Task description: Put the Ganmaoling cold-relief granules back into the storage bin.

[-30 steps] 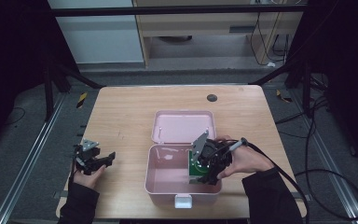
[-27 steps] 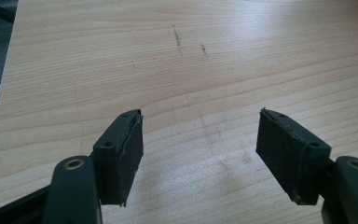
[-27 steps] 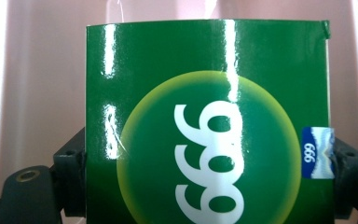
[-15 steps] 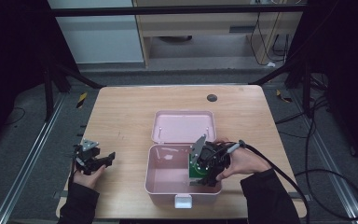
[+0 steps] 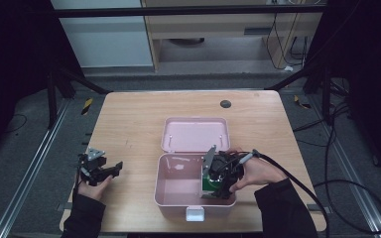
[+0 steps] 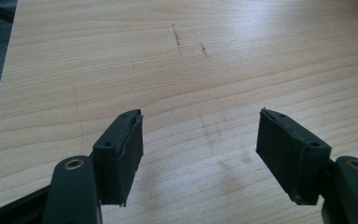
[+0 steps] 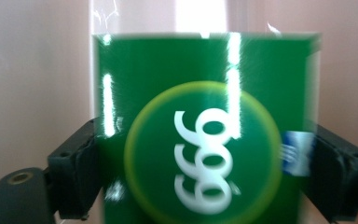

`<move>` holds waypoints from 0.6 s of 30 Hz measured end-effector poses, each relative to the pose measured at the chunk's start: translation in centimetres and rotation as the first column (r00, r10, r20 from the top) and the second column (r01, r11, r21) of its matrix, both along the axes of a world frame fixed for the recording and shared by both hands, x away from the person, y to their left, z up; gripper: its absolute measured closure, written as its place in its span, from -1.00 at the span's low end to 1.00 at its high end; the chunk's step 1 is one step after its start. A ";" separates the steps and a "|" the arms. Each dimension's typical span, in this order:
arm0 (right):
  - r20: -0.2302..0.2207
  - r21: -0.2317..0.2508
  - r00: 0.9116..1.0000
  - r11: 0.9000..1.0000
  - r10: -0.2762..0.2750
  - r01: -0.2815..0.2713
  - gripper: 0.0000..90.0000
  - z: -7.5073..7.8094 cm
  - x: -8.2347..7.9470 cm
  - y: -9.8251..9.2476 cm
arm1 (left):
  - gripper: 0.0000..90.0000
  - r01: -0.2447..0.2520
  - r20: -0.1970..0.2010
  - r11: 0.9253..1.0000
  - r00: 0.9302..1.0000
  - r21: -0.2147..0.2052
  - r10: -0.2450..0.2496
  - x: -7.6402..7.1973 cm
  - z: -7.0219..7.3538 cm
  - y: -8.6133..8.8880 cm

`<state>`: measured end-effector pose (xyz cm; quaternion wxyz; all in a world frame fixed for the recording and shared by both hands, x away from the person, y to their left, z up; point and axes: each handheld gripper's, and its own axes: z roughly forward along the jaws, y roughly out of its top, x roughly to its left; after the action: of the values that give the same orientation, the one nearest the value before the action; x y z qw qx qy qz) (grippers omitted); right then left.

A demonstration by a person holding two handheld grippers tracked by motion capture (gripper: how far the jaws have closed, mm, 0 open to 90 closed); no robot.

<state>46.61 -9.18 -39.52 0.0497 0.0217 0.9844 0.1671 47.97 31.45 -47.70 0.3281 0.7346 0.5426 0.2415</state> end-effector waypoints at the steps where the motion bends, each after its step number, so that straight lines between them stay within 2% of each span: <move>1: 0.000 0.021 1.000 1.000 -0.004 0.004 -0.73 0.3 0.0 -0.1 | -0.31 0.000 0.000 1.000 1.000 0.000 0.000 0.0 0.0 0.0; 4: 0.009 0.076 1.000 0.997 -0.008 0.007 -0.74 1.2 -0.1 -0.5 | -0.31 0.000 0.001 1.000 1.000 0.000 0.000 0.0 0.0 0.0; 7: 0.019 0.123 0.999 0.992 -0.045 0.042 -0.76 2.0 -0.2 -1.0 | -0.31 0.001 -0.001 1.000 1.000 0.000 -0.001 0.0 0.0 -0.1; 8: 0.019 0.123 0.999 0.992 -0.045 0.042 -0.76 2.0 -0.2 -1.0 | -0.31 0.001 -0.001 1.000 1.000 0.000 -0.001 0.0 0.0 -0.1; 9: 0.026 0.140 0.998 0.989 -0.058 0.054 -0.77 2.3 -0.2 -1.1 | -0.31 0.001 0.000 1.000 1.000 0.001 -0.001 0.0 0.0 -0.1; 10: 0.053 0.171 0.995 0.982 -0.089 0.079 -0.77 2.7 -0.1 -1.4 | -0.31 0.001 -0.001 1.000 1.000 0.000 -0.001 0.0 0.0 0.0; 11: 0.053 0.171 0.995 0.982 -0.089 0.079 -0.77 2.7 -0.1 -1.4 | -0.31 0.001 -0.001 1.000 1.000 0.000 -0.001 0.0 0.0 0.0; 12: 0.064 0.186 0.992 0.978 -0.107 0.094 -0.77 2.9 -0.1 -1.6 | -0.31 0.001 0.000 1.000 1.000 0.000 -0.001 0.0 0.0 0.0; 13: 0.088 0.201 0.985 0.971 -0.147 0.127 -0.79 3.2 0.1 -1.8 | -0.31 0.003 -0.001 1.000 1.000 -0.001 -0.003 0.0 0.0 -0.1; 16: 0.108 0.212 0.977 0.964 -0.184 0.158 -0.82 3.5 0.2 -2.1 | -0.30 0.006 -0.003 1.000 1.000 -0.002 -0.006 0.0 0.0 -0.1; 17: 0.113 0.224 0.974 0.960 -0.197 0.169 -0.83 3.6 0.3 -2.3 | -0.30 0.007 -0.003 1.000 1.000 -0.002 -0.007 0.0 0.0 -0.1; 18: 0.126 0.245 0.966 0.951 -0.225 0.190 -0.83 3.9 0.4 -2.5 | -0.29 0.007 -0.003 1.000 1.000 -0.003 -0.007 0.0 0.0 -0.1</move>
<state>46.98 -11.73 -35.59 0.1394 0.1181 0.9438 0.2754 47.96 31.38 -47.70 0.3289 0.7365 0.5409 0.2384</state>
